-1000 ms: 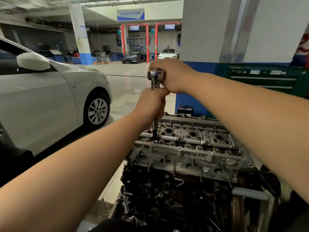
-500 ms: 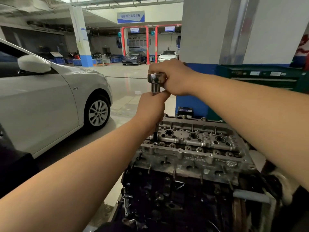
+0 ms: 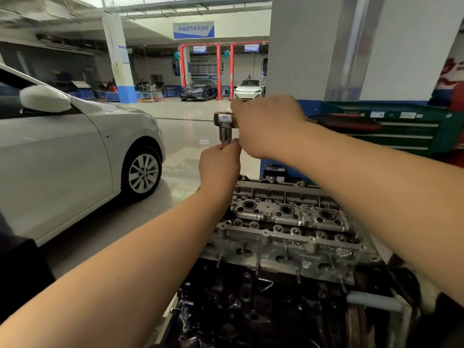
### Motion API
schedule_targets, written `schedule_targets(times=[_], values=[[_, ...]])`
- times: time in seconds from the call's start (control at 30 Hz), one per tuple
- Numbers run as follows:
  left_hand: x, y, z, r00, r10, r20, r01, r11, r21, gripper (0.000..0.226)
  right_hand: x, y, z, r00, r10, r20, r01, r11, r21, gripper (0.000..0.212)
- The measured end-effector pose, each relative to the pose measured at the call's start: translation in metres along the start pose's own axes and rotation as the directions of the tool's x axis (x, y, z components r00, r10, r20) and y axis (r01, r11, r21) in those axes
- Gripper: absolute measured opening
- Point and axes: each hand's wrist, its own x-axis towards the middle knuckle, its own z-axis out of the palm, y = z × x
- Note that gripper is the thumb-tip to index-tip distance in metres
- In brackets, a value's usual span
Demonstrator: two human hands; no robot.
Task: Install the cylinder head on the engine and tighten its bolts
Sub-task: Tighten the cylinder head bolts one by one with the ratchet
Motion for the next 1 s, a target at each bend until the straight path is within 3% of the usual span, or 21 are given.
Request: schedule_targets(times=[0.07,0.13,0.27,0.33,0.5,0.63,0.8,1.0], values=[[-0.004,-0.004,-0.002,0.999,0.035,-0.006,-0.035,0.999,0.04,0.041,0.012,0.01,0.01,0.995,-0.089,0.034,0.077,0.958,0.275,0.027],[-0.011,-0.007,-0.002,0.995,0.104,0.015,-0.104,0.99,0.096,0.038,0.023,0.012,0.018,0.99,-0.139,0.006,0.122,0.886,0.448,0.028],[-0.006,-0.01,-0.004,0.998,0.049,-0.032,-0.047,0.997,0.064,0.042,0.036,-0.004,0.024,0.988,-0.149,-0.044,0.15,0.838,0.525,0.027],[-0.003,-0.008,-0.002,0.997,0.032,-0.068,-0.027,0.997,0.077,0.044,0.036,-0.004,0.025,0.993,-0.112,-0.036,0.115,0.861,0.495,0.024],[-0.003,-0.013,0.009,0.994,0.087,-0.064,-0.078,0.989,0.126,0.041,0.016,0.017,0.022,0.999,0.043,-0.001,-0.042,0.977,0.211,0.017],[-0.007,-0.015,0.005,0.983,0.173,-0.063,-0.162,0.975,0.155,0.038,0.004,0.013,0.012,0.998,0.057,0.009,-0.057,0.998,0.003,0.011],[-0.009,-0.01,0.001,0.984,0.169,-0.05,-0.158,0.971,0.18,0.036,0.003,0.008,0.002,0.995,0.077,0.061,-0.082,0.993,0.088,0.028],[-0.005,-0.012,-0.005,0.981,0.192,-0.026,-0.182,0.959,0.217,0.045,0.006,0.005,-0.001,0.995,0.087,0.055,-0.089,0.995,0.04,0.031]])
